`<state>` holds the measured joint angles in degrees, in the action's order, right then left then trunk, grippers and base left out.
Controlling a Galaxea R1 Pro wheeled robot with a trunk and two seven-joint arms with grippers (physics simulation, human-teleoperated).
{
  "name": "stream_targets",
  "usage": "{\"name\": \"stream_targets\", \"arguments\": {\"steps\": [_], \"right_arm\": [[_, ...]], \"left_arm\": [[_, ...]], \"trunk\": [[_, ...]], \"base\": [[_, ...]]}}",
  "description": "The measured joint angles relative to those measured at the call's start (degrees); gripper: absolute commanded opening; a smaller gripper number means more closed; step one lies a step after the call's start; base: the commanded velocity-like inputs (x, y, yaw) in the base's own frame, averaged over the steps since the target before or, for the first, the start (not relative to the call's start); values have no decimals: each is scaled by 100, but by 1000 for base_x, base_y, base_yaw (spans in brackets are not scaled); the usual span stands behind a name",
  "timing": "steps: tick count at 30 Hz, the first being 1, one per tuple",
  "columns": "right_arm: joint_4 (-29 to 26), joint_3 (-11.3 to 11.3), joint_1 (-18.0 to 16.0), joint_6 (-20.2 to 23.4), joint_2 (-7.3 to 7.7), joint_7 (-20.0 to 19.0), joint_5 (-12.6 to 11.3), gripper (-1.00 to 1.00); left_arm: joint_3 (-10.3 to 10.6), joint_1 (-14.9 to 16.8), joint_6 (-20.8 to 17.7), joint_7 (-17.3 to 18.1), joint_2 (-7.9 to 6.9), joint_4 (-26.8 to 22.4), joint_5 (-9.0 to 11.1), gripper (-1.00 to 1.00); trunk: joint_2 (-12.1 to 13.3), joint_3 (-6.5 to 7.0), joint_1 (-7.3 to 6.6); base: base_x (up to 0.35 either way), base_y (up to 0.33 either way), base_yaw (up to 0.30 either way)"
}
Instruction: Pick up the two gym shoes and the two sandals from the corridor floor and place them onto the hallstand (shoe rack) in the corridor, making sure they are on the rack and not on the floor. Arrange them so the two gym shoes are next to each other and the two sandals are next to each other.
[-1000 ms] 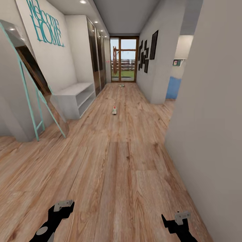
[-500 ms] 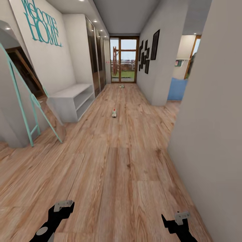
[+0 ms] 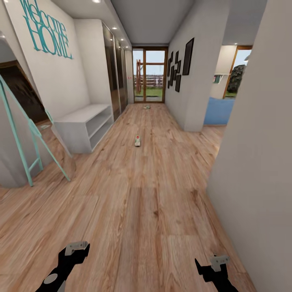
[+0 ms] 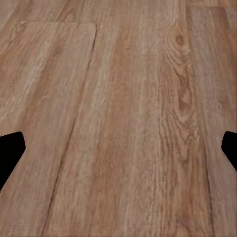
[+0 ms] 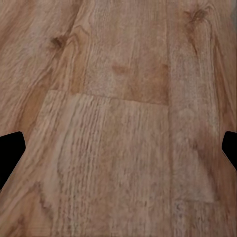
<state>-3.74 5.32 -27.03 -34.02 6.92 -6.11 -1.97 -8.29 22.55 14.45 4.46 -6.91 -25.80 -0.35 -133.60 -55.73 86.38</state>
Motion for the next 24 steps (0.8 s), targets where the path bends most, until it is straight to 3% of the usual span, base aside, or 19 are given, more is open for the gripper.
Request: {"name": "stream_targets", "arguments": {"steps": [24], "right_arm": [[0,0,1,0,8,-6,0,100]], "left_arm": [[-11,-2,0,1,-7,-37,3,100]], "trunk": [[0,9,0]], "base": [[337,0,0]]}}
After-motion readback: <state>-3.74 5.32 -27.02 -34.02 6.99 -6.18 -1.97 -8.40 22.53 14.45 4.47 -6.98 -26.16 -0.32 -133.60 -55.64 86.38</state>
